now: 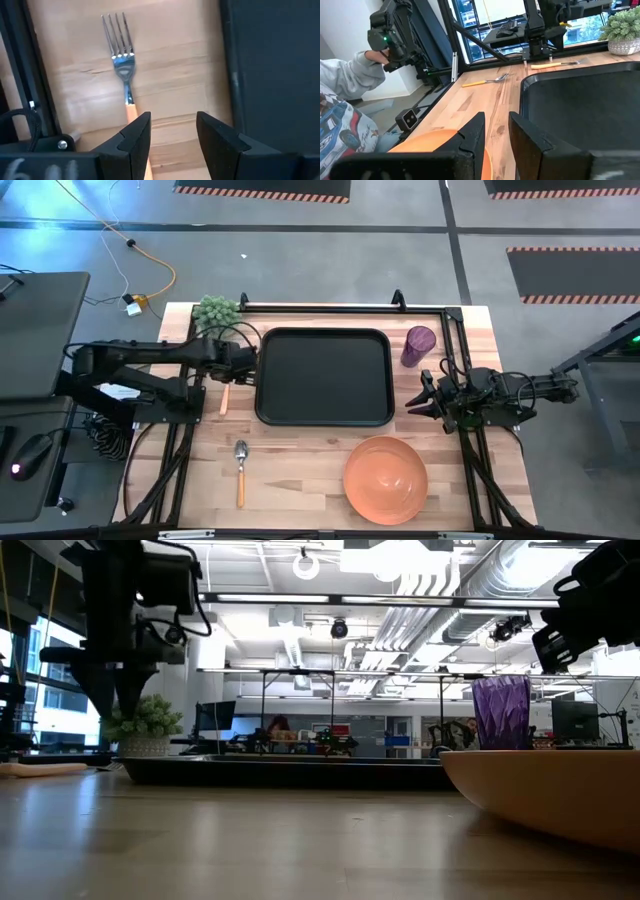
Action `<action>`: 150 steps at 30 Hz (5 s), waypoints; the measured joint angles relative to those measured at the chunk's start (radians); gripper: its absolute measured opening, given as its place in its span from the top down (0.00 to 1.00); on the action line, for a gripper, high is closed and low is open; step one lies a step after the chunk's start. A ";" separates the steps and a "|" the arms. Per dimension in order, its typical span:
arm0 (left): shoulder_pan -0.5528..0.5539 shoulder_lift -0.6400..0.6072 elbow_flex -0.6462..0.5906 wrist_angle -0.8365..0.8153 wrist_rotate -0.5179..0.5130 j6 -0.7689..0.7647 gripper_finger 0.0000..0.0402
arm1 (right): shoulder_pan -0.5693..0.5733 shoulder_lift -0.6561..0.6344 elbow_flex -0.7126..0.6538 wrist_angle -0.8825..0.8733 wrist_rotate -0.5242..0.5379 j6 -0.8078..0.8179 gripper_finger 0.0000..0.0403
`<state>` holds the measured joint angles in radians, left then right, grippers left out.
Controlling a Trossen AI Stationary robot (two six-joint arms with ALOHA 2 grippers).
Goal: Pick and place plate/cup/fork/spoon on tray
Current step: Put the orange fork into the black tray
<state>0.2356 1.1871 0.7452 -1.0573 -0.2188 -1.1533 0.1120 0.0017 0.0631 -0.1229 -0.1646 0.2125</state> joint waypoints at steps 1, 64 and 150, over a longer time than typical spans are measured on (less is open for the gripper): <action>0.000 0.011 0.000 0.000 0.000 -0.007 0.63 | 0.000 0.000 0.000 0.000 0.000 0.000 0.80; 0.137 0.292 -0.084 0.019 0.129 -0.005 0.63 | 0.000 0.000 0.000 -0.001 -0.003 0.041 0.80; 0.040 0.489 0.373 0.208 0.132 -0.121 0.91 | 0.000 0.012 0.000 -0.014 0.135 -0.011 0.80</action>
<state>0.2751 1.6759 1.1179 -0.8488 -0.0866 -1.2739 0.1116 0.0139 0.0631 -0.1371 -0.0296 0.2020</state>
